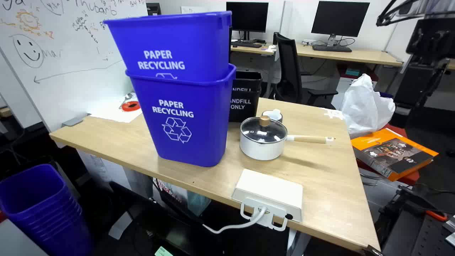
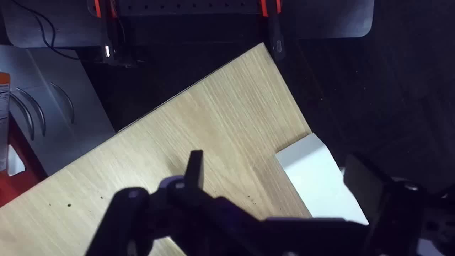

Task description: Take the strainer out of the gray cup

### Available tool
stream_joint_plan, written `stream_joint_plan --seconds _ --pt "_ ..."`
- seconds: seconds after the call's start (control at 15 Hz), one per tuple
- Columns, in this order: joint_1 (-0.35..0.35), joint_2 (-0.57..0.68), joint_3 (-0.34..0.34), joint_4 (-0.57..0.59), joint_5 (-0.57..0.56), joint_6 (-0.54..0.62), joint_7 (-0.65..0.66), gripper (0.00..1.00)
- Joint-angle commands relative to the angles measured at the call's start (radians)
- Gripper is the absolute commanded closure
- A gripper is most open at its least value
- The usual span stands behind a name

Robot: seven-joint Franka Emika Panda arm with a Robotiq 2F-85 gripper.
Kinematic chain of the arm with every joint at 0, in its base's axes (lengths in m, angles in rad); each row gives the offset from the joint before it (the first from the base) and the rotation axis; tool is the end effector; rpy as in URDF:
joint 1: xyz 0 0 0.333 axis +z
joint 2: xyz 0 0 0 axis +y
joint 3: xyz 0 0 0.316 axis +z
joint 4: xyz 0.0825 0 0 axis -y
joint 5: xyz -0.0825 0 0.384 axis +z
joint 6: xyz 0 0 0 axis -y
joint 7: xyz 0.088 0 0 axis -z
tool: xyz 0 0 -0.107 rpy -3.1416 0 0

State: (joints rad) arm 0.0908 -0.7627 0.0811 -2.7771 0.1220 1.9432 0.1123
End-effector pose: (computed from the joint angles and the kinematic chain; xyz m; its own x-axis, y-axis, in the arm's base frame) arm 0.2988 0.0580 0.4145 0.9969 -0.0115 -0.0782 -0.0151 -0.9988 -0.0456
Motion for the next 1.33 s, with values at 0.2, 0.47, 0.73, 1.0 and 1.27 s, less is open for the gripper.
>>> stream_joint_plan --seconds 0.2,0.47,0.73,1.0,1.27 --pt "-0.030 0.010 0.006 0.002 -0.039 0.019 0.002 0.00" --pt "-0.059 0.041 -0.019 0.002 -0.104 0.083 -0.033 0.00" --pt "-0.063 0.044 -0.036 0.002 -0.100 0.119 -0.031 0.00" --pt "-0.064 0.068 -0.043 0.005 -0.099 0.149 -0.036 0.00" --pt "-0.064 0.078 -0.036 0.006 -0.110 0.169 -0.038 0.00"
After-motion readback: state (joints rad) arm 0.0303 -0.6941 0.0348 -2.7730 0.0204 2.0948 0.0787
